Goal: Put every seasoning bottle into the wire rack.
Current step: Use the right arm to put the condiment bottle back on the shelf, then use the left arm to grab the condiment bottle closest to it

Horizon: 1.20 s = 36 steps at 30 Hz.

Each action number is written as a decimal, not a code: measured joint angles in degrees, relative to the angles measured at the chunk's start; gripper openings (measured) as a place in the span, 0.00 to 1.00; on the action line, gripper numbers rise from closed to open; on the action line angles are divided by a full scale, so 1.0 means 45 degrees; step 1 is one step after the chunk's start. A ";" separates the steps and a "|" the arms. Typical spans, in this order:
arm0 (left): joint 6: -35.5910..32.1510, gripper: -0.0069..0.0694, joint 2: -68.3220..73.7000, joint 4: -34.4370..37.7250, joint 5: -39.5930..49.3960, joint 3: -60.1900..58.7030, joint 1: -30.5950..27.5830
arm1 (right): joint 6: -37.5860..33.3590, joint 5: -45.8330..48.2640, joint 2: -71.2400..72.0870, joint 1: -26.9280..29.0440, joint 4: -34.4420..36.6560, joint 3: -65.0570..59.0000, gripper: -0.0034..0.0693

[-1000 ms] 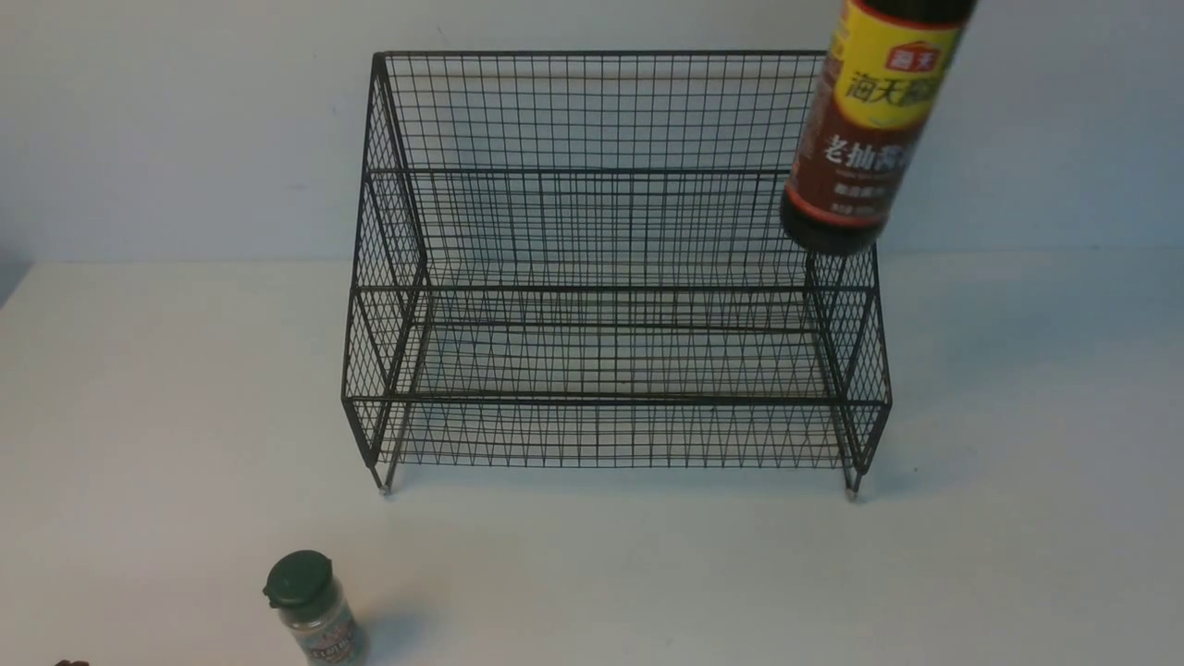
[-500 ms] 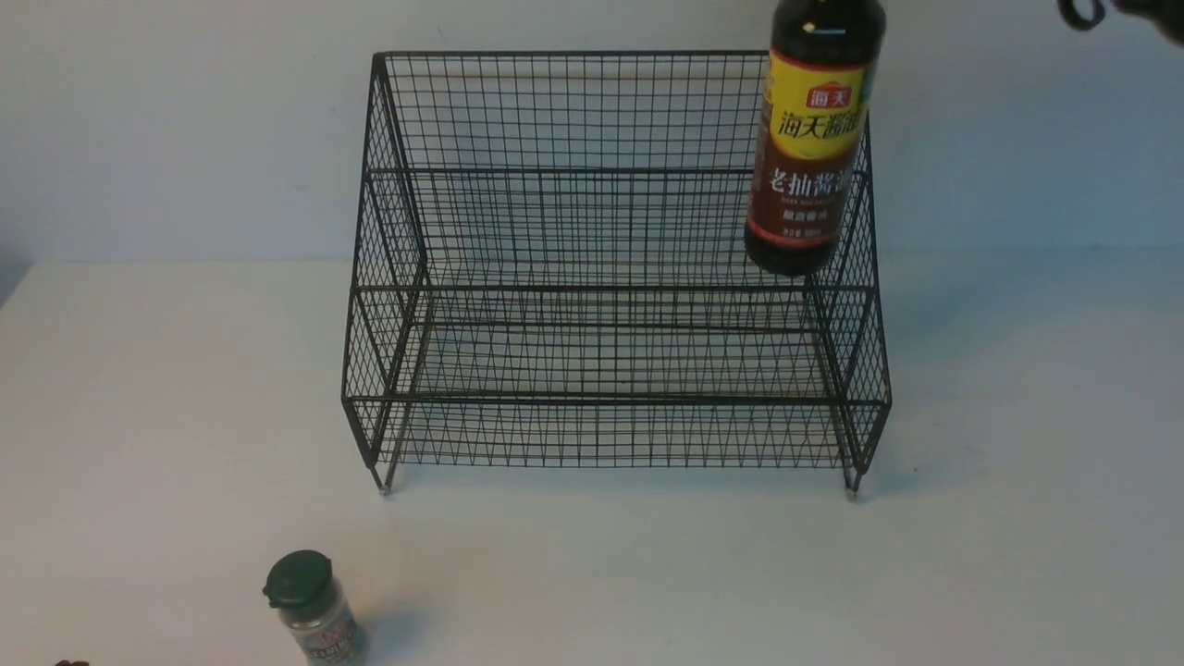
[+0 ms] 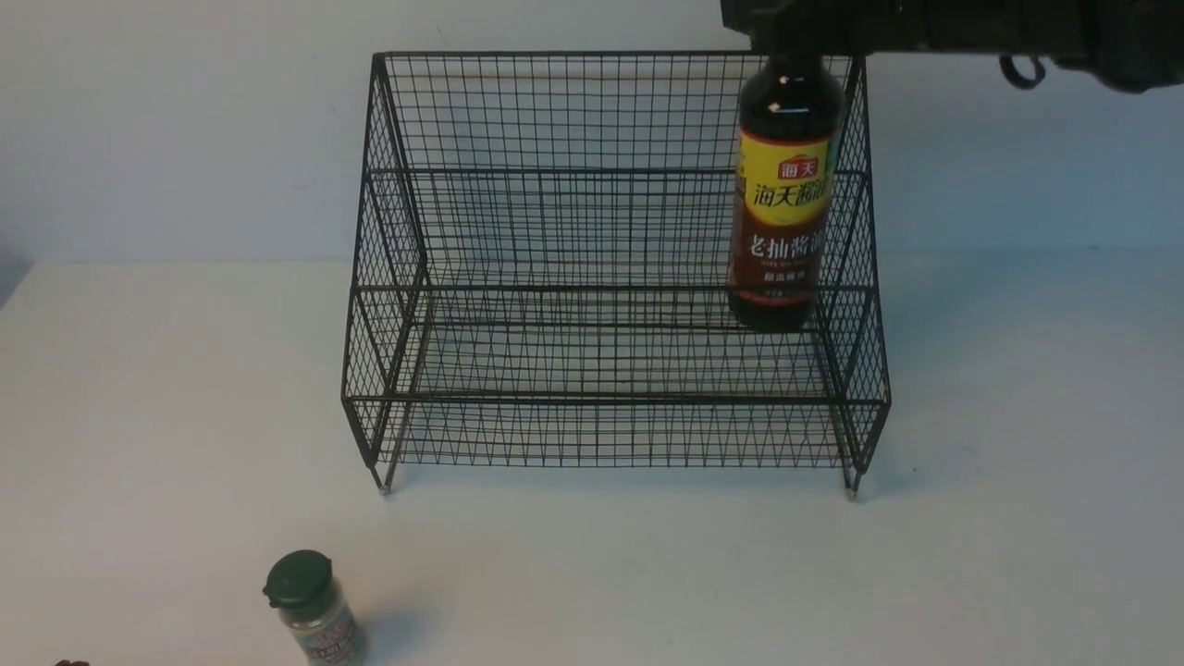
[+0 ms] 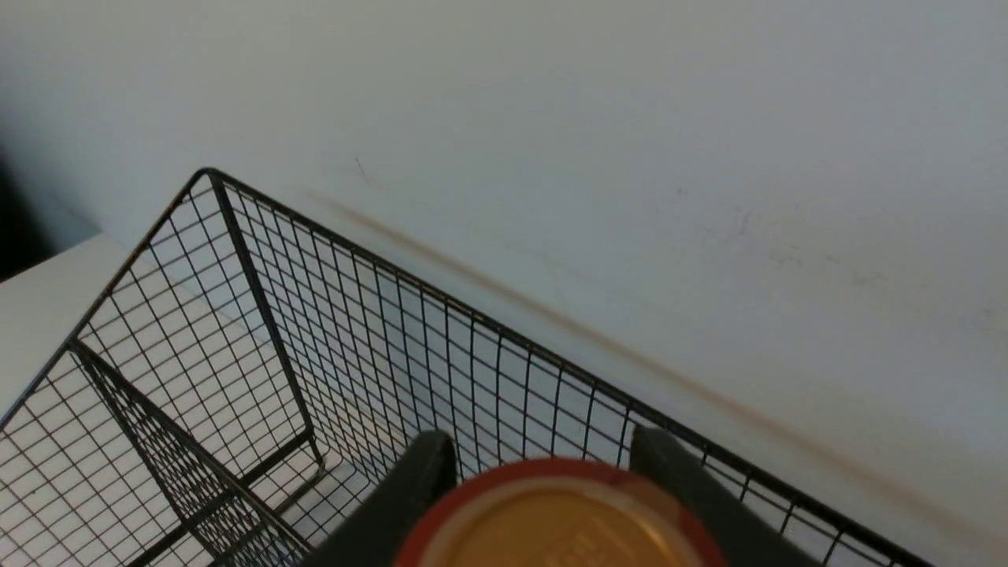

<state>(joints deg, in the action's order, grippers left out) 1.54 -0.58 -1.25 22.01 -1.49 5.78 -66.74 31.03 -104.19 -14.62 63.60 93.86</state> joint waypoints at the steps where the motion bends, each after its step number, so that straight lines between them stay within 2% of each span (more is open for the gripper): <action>1: 0.0000 0.07 0.0000 0.0000 0.0000 0.0000 0.0000 | 0.0000 0.0063 -0.0064 0.0000 -0.0032 0.0000 0.42; 4: 0.0000 0.07 0.0000 0.0000 0.0000 0.0000 0.0000 | 0.0012 0.0265 -0.0214 0.0000 -0.0404 0.0010 0.44; 8: 0.0000 0.07 0.0000 0.0000 0.0000 0.0000 0.0000 | 0.0323 0.0316 -0.0128 0.0000 -0.0596 0.0246 0.55; 15: 0.0000 0.07 0.0000 0.0000 0.0000 0.0000 0.0000 | 0.0985 0.1182 0.0002 0.0000 -0.1880 0.0278 0.76; 19: 0.0000 0.07 0.0000 0.0000 0.0000 0.0000 0.0000 | 0.1019 0.1316 0.0332 0.0000 -0.2396 0.0267 0.81; 30: 0.0000 0.07 0.0000 0.0000 0.0000 0.0000 0.0000 | 0.1443 0.1397 0.2491 0.0000 -0.4086 0.0267 0.83; 35: 0.0000 0.07 0.0000 0.0000 0.0000 0.0000 0.0000 | 0.3000 0.1988 0.3820 0.0000 -0.5415 0.0267 0.78; 36: 0.0000 0.07 0.0000 0.0000 0.0000 0.0000 0.0000 | 0.4301 0.2736 0.4611 0.0000 -0.6756 0.0267 0.71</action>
<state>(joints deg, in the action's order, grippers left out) 1.54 -0.58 -1.25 22.01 -1.49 5.78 -47.39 43.34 -83.44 -14.62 33.20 95.06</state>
